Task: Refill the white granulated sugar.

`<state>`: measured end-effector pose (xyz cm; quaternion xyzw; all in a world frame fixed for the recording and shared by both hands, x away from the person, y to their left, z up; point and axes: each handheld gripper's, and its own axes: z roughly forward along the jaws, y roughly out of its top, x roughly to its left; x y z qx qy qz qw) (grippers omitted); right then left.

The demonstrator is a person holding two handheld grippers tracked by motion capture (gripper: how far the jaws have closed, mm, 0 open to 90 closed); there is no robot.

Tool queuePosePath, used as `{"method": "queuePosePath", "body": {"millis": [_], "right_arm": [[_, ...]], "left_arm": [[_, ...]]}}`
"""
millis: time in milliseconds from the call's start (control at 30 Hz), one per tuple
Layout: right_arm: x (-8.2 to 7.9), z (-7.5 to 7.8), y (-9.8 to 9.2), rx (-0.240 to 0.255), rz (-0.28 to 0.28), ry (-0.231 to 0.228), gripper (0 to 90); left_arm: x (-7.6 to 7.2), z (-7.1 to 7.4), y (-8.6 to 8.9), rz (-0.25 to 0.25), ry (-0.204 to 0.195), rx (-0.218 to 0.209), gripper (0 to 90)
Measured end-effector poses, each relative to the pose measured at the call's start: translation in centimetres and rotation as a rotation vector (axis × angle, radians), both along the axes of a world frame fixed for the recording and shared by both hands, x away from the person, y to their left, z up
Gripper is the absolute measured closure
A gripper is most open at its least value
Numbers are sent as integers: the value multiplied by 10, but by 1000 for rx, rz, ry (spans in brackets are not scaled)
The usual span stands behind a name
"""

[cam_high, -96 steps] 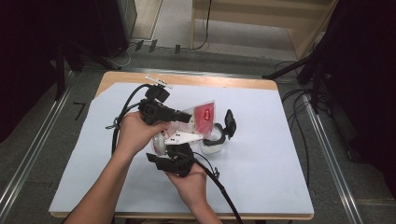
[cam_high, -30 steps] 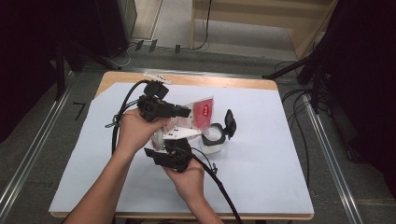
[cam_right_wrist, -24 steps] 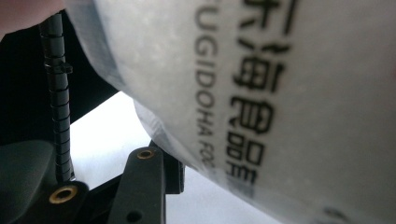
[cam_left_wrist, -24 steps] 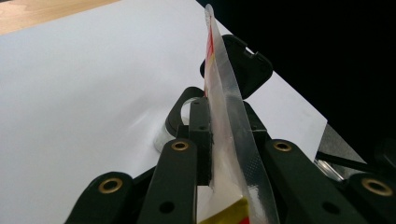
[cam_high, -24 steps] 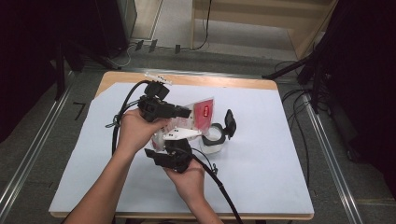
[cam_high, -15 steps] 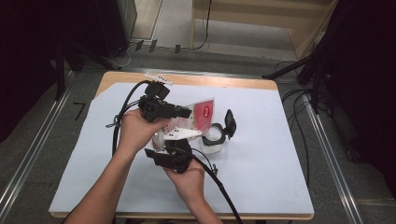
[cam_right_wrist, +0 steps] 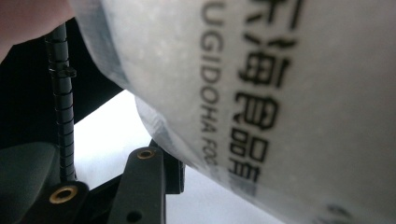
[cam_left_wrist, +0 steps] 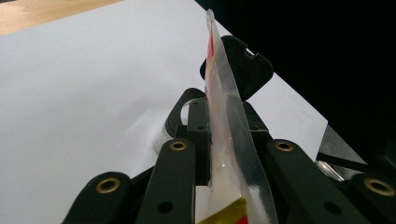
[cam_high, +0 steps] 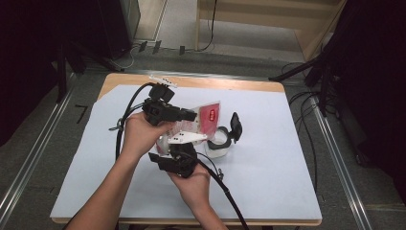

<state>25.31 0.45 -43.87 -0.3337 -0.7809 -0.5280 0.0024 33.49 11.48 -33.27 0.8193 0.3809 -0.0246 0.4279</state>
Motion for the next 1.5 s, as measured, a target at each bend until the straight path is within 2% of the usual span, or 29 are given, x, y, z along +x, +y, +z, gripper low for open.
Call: {"method": "queuePosePath", "body": {"millis": [100, 267, 933, 1000, 1500], "right_arm": [[0, 0, 0, 4, -3, 1, 628], [-1, -1, -1, 8, -5, 2, 628], [-2, -2, -1, 11, -9, -1, 628], [-2, -2, -1, 11, -9, -1, 628], [-2, -1, -2, 10, -9, 0, 628]], "left_arm": [[-1, 0, -1, 0, -3, -12, 805], [-1, -1, -2, -5, 0, -4, 805], [-1, -1, -2, -10, 0, -15, 802], [-2, 0, -2, -8, 1, -5, 801], [-3, 0, -3, -7, -5, -1, 801]]}}
